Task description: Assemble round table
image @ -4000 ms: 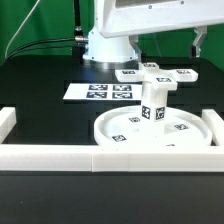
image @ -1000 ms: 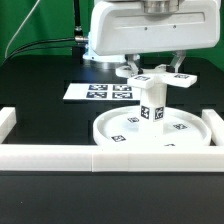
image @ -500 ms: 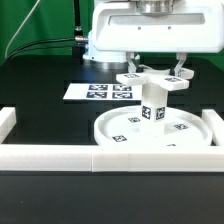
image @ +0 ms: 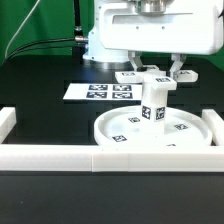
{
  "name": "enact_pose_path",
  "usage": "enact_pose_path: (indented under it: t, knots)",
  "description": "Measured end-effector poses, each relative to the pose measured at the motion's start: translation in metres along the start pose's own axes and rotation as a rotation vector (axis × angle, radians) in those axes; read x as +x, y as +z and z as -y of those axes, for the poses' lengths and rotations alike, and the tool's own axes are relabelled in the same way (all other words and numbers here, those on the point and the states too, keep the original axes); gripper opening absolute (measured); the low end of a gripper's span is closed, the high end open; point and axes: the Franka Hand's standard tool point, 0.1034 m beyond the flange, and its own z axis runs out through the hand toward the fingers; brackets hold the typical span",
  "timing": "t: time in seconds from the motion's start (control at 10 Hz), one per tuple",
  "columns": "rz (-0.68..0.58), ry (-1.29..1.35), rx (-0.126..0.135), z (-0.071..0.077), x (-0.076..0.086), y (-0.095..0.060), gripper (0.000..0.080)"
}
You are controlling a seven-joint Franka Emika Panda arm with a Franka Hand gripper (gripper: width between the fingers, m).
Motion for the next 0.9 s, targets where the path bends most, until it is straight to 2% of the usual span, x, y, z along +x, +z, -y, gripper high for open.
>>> enact_pose_path:
  t: [0.2, 0.3, 0.6, 0.9]
  knots:
    - [0.006, 0.148, 0.012, -0.0009, 0.0007, 0.0003, 0.0443]
    - [0.020, 0.264, 0.031, -0.0022, 0.0003, 0.0000, 0.0443]
    - [0.041, 0.613, 0.059, -0.0023, 0.0003, -0.0003, 0.0443]
    - [0.058, 0.940, 0.061, -0.0017, 0.0003, -0.0007, 0.0443]
